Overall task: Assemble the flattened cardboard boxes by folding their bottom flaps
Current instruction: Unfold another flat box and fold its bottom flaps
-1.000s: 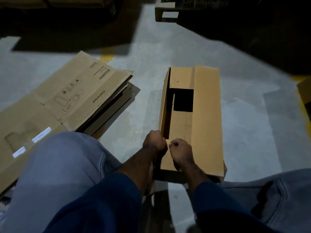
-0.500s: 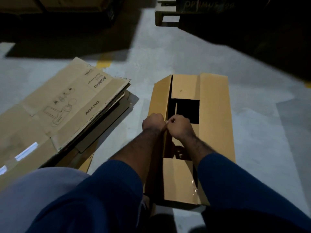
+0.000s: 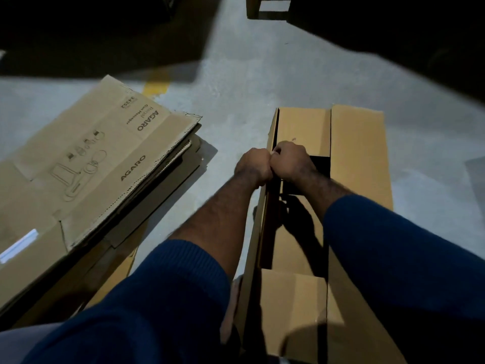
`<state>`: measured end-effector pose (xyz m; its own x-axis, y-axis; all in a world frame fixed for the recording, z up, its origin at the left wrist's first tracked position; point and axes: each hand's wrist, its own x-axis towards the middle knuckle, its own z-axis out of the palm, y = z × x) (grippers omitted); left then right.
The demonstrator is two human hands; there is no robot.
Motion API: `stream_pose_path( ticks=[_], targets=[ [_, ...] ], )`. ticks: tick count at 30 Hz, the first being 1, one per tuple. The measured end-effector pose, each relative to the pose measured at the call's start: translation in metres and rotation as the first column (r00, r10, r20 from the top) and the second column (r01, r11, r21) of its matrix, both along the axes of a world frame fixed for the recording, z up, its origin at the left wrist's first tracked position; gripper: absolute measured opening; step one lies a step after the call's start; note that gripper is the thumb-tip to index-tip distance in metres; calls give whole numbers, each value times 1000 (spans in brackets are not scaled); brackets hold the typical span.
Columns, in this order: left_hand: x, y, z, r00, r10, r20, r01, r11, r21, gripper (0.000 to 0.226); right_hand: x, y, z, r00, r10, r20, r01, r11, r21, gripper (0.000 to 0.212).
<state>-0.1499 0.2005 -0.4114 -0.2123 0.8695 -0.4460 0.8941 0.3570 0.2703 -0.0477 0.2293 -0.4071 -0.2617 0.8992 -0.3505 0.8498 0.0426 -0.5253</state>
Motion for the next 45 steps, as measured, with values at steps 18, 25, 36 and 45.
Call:
stream_pose_path(
  ticks=[18, 25, 36, 45],
  targets=[
    [49, -122, 55, 999, 34, -18, -36, 993, -112, 30, 74, -142, 33, 991, 89, 101, -75, 988, -137, 61],
    [88, -183, 116, 966, -240, 99, 250, 962, -110, 30, 121, -204, 98, 952, 172, 255, -164, 985, -50, 52],
    [159, -283, 144, 935, -326, 142, 337, 939, -62, 37, 197, -279, 117, 831, -11, 556, 112, 983, -148, 57],
    [152, -274, 114, 950, -208, 232, 223, 974, -39, 52, 229, -263, 70, 901, -237, 364, 333, 915, -228, 51]
  ],
)
